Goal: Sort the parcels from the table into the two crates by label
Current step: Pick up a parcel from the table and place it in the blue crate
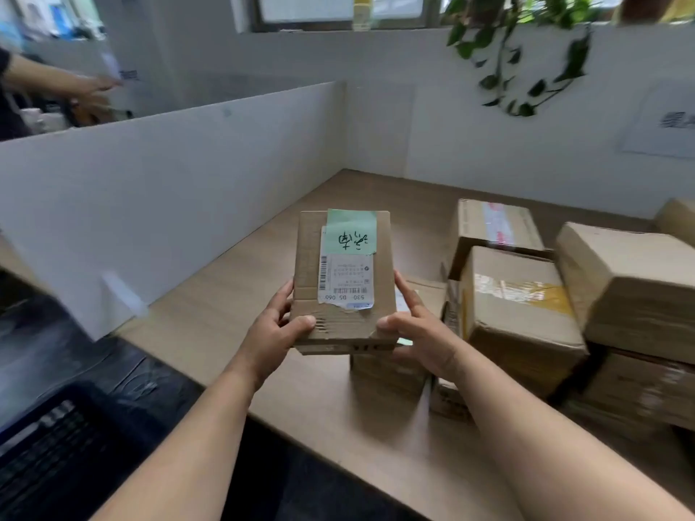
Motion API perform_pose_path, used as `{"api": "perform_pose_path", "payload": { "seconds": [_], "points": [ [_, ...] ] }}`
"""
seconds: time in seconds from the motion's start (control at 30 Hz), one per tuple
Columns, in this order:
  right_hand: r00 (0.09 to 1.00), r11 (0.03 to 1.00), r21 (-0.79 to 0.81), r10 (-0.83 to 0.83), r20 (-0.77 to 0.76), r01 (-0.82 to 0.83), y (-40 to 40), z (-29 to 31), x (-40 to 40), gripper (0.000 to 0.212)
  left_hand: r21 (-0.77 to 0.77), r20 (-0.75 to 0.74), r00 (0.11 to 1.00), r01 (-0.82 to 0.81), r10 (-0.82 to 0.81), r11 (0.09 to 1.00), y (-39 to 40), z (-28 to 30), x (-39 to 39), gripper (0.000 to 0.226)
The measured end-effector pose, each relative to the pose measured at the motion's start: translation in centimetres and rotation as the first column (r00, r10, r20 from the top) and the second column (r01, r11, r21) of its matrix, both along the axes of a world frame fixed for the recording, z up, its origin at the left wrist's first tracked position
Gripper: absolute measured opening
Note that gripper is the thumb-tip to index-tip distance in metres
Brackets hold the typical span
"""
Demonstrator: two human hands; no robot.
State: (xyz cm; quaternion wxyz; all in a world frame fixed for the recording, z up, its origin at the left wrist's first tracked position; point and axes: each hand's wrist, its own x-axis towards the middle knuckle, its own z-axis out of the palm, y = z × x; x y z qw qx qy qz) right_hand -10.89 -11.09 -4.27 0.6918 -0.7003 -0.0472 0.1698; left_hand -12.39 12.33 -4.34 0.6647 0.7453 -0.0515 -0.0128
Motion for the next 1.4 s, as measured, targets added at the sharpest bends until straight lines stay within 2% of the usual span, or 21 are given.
{"api": "perform_pose_path", "payload": {
  "seconds": [0.2,0.5,0.63,0.8,0.97,1.27,1.4],
  "points": [
    [0.995,0.994,0.049,0.097,-0.003,-0.097,4.0,-1.6,-0.2,0.088,0.062,0.001,0.992,-0.127,0.127,0.990,3.9,-0.3,-5.0,0.068],
    [0.920,0.921,-0.045,0.384,-0.072,-0.388,12.4,-2.8,-0.8,0.106,0.197,-0.041,0.911,-0.395,0.410,0.897,13.1,-3.5,-13.0,0.055],
    [0.868,0.872,-0.038,0.481,-0.128,-0.489,17.3,-4.0,-1.3,0.093,0.259,-0.072,0.868,-0.459,0.491,0.850,16.9,-5.3,-16.1,0.050],
    [0.797,0.805,-0.039,0.576,-0.183,-0.591,24.9,-5.5,-2.7,0.085,0.308,-0.125,0.819,-0.504,0.560,0.807,22.2,-6.8,-20.0,0.050],
    [0.713,0.721,-0.071,0.658,-0.244,-0.690,32.7,-7.1,-3.5,0.093,0.348,-0.184,0.771,-0.529,0.609,0.774,28.7,-8.1,-22.9,0.053],
    [0.673,0.688,-0.098,0.654,-0.345,-0.719,45.4,-11.2,-3.1,0.080,0.471,-0.287,0.749,-0.432,0.597,0.769,39.9,-11.5,-24.4,0.062],
    [0.664,0.682,-0.115,0.638,-0.390,-0.722,49.6,-14.5,-2.7,0.087,0.565,-0.316,0.696,-0.407,0.645,0.717,43.4,-13.9,-24.4,0.065]
  ]
}}
